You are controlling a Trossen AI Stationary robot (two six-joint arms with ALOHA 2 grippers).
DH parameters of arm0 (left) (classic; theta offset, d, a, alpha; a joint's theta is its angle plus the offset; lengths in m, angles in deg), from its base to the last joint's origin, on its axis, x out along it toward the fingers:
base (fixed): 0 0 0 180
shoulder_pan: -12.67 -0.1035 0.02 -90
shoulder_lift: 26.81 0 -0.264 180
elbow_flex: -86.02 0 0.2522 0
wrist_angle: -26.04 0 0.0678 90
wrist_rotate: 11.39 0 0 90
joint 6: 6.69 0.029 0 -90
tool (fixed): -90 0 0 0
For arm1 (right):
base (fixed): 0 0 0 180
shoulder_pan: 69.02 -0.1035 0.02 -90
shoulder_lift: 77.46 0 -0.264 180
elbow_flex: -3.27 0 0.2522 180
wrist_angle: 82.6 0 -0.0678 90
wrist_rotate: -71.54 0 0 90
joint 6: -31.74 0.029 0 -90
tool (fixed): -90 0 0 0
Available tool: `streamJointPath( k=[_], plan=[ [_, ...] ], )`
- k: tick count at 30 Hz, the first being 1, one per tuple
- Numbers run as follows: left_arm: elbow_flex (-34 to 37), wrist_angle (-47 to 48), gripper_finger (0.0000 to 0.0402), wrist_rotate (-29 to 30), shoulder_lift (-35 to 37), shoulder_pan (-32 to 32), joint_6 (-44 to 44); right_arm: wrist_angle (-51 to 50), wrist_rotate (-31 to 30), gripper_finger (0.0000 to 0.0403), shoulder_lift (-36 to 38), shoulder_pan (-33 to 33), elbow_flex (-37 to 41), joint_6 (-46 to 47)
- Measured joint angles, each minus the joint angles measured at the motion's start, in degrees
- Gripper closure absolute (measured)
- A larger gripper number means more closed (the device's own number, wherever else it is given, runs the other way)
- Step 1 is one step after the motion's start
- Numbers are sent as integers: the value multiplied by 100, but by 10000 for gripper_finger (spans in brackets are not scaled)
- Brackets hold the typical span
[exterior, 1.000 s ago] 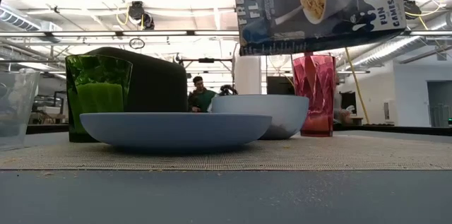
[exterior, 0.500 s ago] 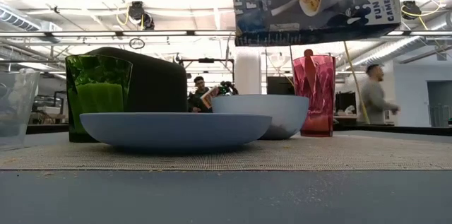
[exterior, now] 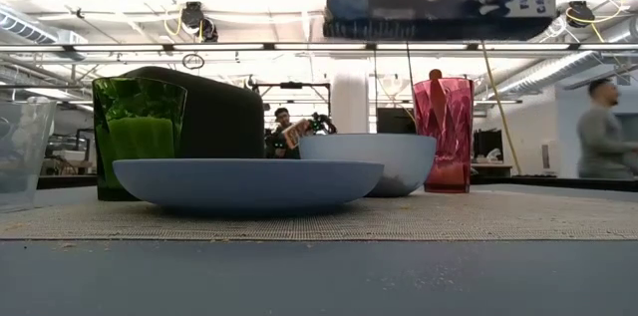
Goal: Arrange a breakfast setting
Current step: Pour the cereal into the light blue bowl
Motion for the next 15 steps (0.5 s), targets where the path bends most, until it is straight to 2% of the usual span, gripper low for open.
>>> streamJointPath(
  k=[5, 15],
  plan=[
    [0, -1, 247, 0, 0, -7, 0, 789, 185, 149, 4, 1, 373, -82],
    [9, -45, 247, 0, -83, -5, -142, 3281, 303, 149, 2, 2, 1540, -150]
  ],
)
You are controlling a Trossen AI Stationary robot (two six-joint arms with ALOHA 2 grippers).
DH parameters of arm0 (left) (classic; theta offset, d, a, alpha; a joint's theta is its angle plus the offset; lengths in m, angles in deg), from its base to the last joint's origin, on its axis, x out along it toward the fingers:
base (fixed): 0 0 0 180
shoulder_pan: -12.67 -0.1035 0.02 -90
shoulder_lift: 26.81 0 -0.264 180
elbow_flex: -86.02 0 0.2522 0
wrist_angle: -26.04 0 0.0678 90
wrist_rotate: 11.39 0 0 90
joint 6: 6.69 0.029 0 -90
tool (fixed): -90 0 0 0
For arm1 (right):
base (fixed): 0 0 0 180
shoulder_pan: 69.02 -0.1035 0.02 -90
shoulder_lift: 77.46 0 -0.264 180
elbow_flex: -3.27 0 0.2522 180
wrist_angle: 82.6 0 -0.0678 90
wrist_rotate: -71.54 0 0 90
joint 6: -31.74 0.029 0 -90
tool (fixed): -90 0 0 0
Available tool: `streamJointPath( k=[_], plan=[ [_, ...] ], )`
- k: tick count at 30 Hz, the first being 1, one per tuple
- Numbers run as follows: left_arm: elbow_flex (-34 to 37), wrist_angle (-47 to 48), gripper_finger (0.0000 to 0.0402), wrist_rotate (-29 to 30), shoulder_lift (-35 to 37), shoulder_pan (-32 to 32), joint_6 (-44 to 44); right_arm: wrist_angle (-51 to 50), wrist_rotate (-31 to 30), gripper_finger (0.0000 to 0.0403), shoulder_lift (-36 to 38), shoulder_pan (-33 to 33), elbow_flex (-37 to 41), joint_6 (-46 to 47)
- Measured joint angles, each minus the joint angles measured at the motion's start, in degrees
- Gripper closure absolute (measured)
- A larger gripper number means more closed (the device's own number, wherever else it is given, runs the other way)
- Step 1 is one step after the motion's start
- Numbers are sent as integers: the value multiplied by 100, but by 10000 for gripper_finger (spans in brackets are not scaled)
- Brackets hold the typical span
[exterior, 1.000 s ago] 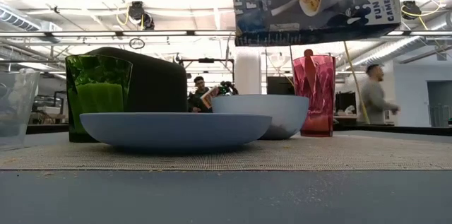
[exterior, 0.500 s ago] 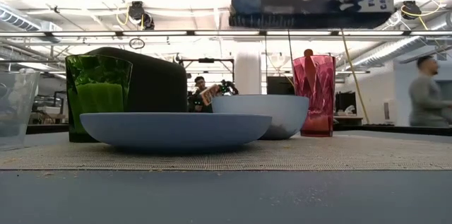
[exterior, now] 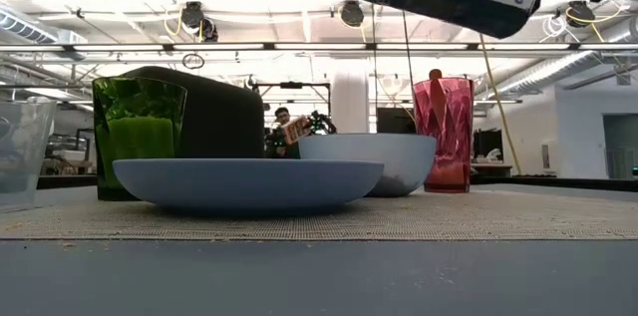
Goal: Arrange a breakfast setting
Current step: Pour the cereal into the light blue bowl
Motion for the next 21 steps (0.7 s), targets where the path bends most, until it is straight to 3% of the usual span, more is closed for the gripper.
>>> streamJointPath(
  k=[5, 21],
  plan=[
    [-10, -207, 247, 2, -70, -2, -9, 815, 9, 149, -2, -2, 452, 0],
    [-14, -1774, 247, -241, -765, -174, 676, 1332, 304, 149, -174, -4, 614, 2]
  ],
)
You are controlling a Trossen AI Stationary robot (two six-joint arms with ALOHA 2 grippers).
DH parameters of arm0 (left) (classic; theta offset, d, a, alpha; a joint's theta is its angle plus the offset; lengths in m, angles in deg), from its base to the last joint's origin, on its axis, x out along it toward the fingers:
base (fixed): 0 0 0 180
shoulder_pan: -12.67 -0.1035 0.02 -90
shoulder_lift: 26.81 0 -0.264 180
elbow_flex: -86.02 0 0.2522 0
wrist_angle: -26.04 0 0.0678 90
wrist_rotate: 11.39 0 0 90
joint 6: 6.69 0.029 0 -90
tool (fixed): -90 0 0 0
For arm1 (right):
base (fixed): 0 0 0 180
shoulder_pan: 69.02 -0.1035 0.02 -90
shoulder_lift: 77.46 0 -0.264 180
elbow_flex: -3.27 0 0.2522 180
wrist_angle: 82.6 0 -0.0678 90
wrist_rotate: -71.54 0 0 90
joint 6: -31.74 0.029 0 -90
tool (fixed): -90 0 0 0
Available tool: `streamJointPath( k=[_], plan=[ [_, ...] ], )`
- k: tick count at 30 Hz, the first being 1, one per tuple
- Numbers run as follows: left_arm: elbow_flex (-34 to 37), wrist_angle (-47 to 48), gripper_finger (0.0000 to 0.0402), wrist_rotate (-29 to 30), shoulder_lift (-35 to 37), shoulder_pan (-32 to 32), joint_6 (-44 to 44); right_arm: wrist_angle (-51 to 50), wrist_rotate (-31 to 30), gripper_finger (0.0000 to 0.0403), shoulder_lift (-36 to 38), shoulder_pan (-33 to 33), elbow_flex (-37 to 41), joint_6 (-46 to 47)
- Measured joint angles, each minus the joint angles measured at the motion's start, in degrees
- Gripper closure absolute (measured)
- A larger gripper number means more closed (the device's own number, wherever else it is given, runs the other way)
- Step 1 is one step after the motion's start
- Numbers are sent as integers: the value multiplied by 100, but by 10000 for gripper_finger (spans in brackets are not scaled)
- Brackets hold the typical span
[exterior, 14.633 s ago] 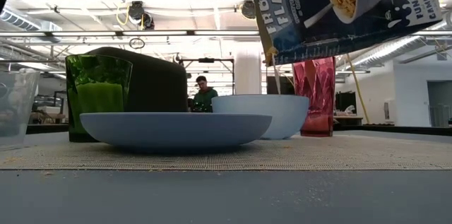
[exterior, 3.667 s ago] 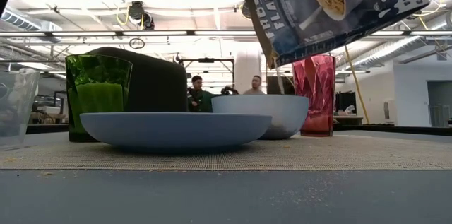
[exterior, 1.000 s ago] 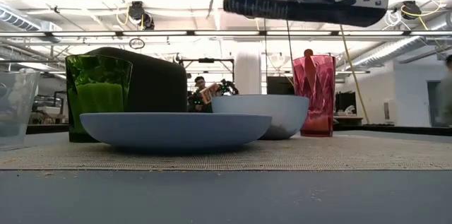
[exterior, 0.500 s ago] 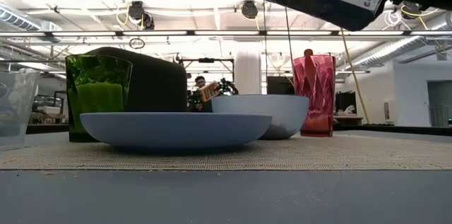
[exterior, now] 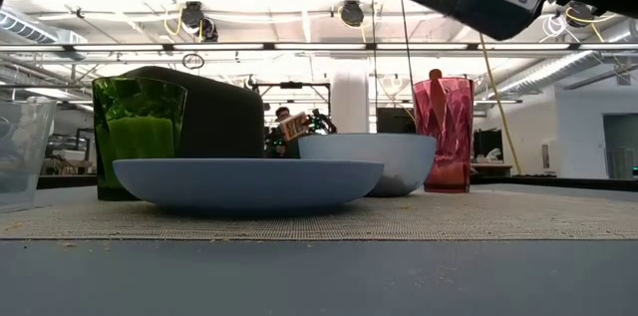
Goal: Arrange a breakfast setting
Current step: Pour the cereal into the light blue bowl
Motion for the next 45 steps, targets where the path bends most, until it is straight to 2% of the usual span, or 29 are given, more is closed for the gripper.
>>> streamJointPath(
  k=[5, 14, 16, 33, 36, 45],
  plan=[
    [7, -276, 272, -37, -148, -25, 276, 15, -4, 149, -111, 2, 4, 0],
    [7, -238, 382, -42, -212, -51, 293, 22, -15, 149, -189, 0, 9, 42],
    [7, -236, 394, -39, -212, -55, 292, 18, -14, 149, -189, 2, 9, 40],
    [7, -240, 397, -38, -212, -55, 289, 18, -24, 145, -189, 2, 9, 17],
    [7, -272, 398, -43, -215, -55, 370, 57, -24, 126, -189, 2, 2, -48],
    [20, -345, 398, -55, -239, -53, 550, 55, -14, 31, -187, 2, -9, -167]
  ],
)
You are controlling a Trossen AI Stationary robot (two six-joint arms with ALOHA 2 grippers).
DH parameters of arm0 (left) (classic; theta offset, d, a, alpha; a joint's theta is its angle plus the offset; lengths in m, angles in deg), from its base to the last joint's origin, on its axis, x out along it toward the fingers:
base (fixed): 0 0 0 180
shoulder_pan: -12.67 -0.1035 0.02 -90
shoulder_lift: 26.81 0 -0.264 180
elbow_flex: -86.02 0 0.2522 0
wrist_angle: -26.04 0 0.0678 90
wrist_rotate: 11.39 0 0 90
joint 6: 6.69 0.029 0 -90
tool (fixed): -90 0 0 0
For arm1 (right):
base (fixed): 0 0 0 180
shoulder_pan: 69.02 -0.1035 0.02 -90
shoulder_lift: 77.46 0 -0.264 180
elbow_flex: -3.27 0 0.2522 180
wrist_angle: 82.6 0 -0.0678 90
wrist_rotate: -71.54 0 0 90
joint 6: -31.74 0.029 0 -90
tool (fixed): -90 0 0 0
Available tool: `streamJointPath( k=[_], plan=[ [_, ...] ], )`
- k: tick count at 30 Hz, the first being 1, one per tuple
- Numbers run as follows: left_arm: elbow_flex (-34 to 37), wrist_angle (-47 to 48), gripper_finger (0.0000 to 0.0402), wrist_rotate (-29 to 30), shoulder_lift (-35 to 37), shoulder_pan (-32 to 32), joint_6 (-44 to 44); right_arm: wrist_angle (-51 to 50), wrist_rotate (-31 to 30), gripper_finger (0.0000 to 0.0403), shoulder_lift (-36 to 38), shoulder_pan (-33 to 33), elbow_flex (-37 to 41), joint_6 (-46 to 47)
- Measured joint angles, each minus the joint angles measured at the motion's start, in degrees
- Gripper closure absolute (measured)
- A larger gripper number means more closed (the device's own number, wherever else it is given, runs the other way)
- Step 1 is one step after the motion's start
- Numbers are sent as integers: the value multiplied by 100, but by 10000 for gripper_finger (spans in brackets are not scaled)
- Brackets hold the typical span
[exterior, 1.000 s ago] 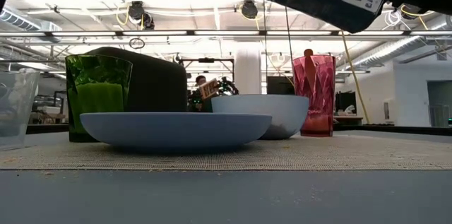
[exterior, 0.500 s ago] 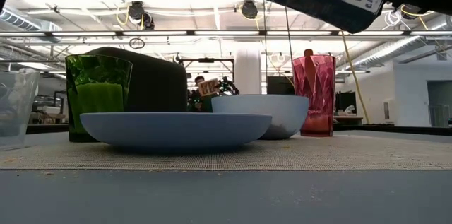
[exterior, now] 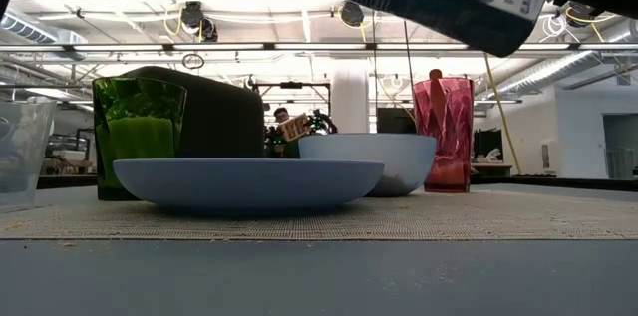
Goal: Arrange a breakfast setting
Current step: Pour the cereal into the light blue bowl
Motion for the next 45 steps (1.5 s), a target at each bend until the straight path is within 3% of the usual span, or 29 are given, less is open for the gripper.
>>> streamJointPath(
  k=[5, 14, 28, 35, 45],
  plan=[
    [0, -1, 398, 8, 0, -2, 8, -22, 2, 7, 0, 0, 0, -188],
    [-2, 389, 399, 16, 291, -2, 4, -122, -1, 6, 0, 0, 0, -264],
    [-7, 1316, 399, 32, 1330, -154, -5, -626, -3, 7, 24, 0, 7, -247],
    [-15, 1380, 399, 15, 1634, -603, 117, -840, 2, 7, 20, 0, 7, -244],
    [-15, 1797, 399, 39, 1541, -1686, 282, -1010, 2, 7, 20, 0, 7, -244]
  ],
)
